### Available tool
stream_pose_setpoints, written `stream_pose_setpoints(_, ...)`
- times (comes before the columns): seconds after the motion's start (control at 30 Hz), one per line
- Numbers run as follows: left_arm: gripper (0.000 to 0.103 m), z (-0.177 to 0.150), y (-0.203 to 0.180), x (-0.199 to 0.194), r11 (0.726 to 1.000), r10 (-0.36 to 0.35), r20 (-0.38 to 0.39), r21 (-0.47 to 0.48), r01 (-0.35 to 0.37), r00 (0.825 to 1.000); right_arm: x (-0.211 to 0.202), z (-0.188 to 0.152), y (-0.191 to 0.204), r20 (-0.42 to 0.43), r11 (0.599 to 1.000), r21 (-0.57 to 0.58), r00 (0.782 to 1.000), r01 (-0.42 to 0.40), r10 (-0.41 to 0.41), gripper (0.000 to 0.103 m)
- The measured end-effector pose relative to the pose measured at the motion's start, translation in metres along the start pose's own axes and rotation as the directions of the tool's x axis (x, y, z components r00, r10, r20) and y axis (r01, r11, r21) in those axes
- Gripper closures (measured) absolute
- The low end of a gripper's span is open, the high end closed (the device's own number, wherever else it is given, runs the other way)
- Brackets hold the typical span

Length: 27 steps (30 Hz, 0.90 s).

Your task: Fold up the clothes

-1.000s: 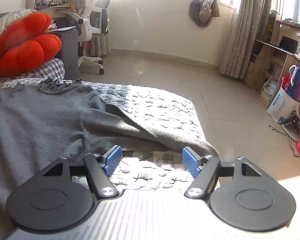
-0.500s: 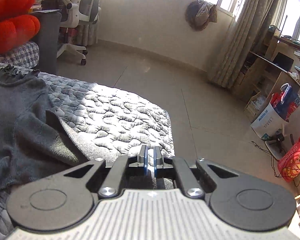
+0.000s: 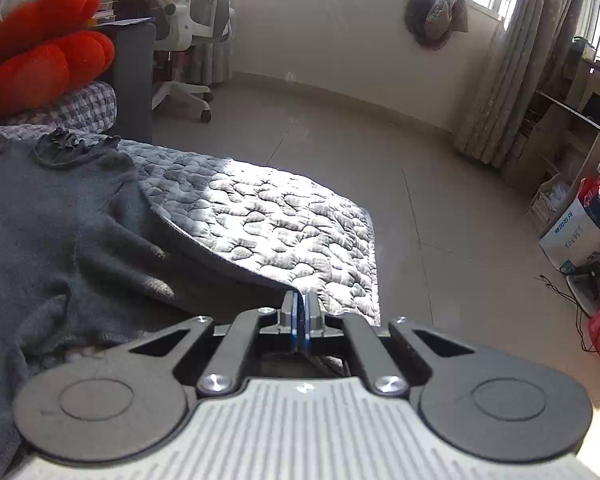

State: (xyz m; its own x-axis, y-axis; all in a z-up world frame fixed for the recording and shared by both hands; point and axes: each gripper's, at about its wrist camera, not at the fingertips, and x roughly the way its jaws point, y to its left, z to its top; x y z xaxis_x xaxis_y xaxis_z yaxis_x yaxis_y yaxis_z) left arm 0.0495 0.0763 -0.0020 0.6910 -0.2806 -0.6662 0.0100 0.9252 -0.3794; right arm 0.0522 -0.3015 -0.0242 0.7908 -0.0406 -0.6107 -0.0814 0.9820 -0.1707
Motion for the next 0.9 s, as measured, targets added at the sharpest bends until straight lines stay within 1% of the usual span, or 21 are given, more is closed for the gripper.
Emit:
stream_pose_setpoints(0.03, 0.032, 0.000, 0.000, 0.000, 1.000, 0.001, 0.000, 0.001, -0.001, 1.000, 0.002, 0.001, 0.001, 0.003, 1.000, -0.004, 1.000, 0.000, 0.000, 0.101)
stream_pose_setpoints(0.1, 0.032, 0.000, 0.000, 0.000, 1.000, 0.003, 0.001, 0.004, -0.003, 1.000, 0.009, 0.002, 0.009, -0.005, 0.997, -0.063, 0.999, 0.051, -0.051, 0.102)
stream_pose_setpoints(0.17, 0.032, 0.000, 0.000, 0.000, 1.000, 0.004, 0.004, 0.000, -0.004, 1.000, 0.013, 0.007, 0.011, 0.016, 0.993, -0.075, 0.996, 0.088, -0.087, 0.102)
stream_pose_setpoints(0.23, 0.032, 0.000, 0.000, 0.000, 1.000, 0.006, 0.011, -0.002, -0.006, 1.000, 0.015, 0.014, 0.006, 0.056, 0.990, -0.042, 0.989, 0.138, -0.135, 0.102)
stream_pose_setpoints(0.33, 0.032, 0.000, 0.001, -0.001, 1.000, 0.008, 0.016, -0.003, -0.008, 1.000, 0.016, 0.025, -0.001, 0.111, 0.986, 0.011, 0.980, 0.164, -0.164, 0.102)
stream_pose_setpoints(0.4, 0.032, 0.001, 0.001, -0.001, 1.000, 0.012, 0.023, -0.001, -0.012, 1.000, 0.021, 0.031, -0.002, 0.124, 0.983, 0.017, 0.975, 0.182, -0.183, 0.102)
stream_pose_setpoints(0.47, 0.032, 0.001, 0.001, 0.000, 1.000, 0.019, 0.027, 0.006, -0.020, 0.999, 0.033, 0.032, -0.001, 0.114, 0.980, 0.011, 0.973, 0.199, -0.199, 0.102)
stream_pose_setpoints(0.5, 0.032, 0.001, 0.000, 0.000, 1.000, 0.023, 0.029, 0.011, -0.023, 0.999, 0.042, 0.031, -0.001, 0.106, 0.973, 0.000, 0.967, 0.233, -0.231, 0.102)
stream_pose_setpoints(0.57, 0.032, 0.001, 0.000, 0.001, 0.999, 0.029, 0.031, 0.021, -0.030, 0.999, 0.056, 0.026, -0.001, 0.087, 0.944, -0.028, 0.941, 0.330, -0.327, 0.102)
stream_pose_setpoints(0.63, 0.032, 0.000, -0.001, 0.002, 0.999, 0.032, 0.032, 0.029, -0.033, 0.999, 0.056, 0.017, -0.016, 0.055, 0.914, 0.039, 0.913, 0.403, -0.405, 0.096)
stream_pose_setpoints(0.67, 0.032, 0.000, -0.001, 0.002, 0.999, 0.033, 0.032, 0.030, -0.034, 0.999, 0.051, 0.013, -0.029, 0.036, 0.905, 0.115, 0.908, 0.411, -0.417, 0.093)
stream_pose_setpoints(0.7, 0.032, 0.001, -0.002, 0.001, 0.999, 0.034, 0.033, 0.030, -0.035, 0.999, 0.044, 0.009, -0.045, 0.019, 0.892, 0.212, 0.911, 0.399, -0.412, 0.091)
stream_pose_setpoints(0.73, 0.032, 0.001, -0.001, 0.002, 0.999, 0.033, 0.033, 0.027, -0.034, 0.999, 0.037, 0.004, -0.060, 0.009, 0.880, 0.296, 0.920, 0.373, -0.393, 0.090)
stream_pose_setpoints(0.77, 0.032, 0.002, -0.001, 0.001, 0.999, 0.031, 0.033, 0.024, -0.032, 0.999, 0.031, -0.002, -0.074, 0.005, 0.866, 0.371, 0.932, 0.335, -0.363, 0.090)
stream_pose_setpoints(0.8, 0.032, 0.002, -0.001, 0.001, 0.999, 0.029, 0.034, 0.022, -0.030, 0.999, 0.027, -0.007, -0.084, -0.001, 0.858, 0.420, 0.945, 0.296, -0.326, 0.090)
stream_pose_setpoints(0.87, 0.032, 0.003, -0.001, 0.001, 0.999, 0.028, 0.035, 0.020, -0.029, 0.999, 0.024, -0.017, -0.095, -0.026, 0.859, 0.450, 0.965, 0.243, -0.260, 0.090)
stream_pose_setpoints(0.9, 0.032, 0.003, -0.001, 0.001, 0.999, 0.028, 0.034, 0.020, -0.028, 0.999, 0.023, -0.020, -0.097, -0.035, 0.869, 0.444, 0.974, 0.216, -0.224, 0.090)
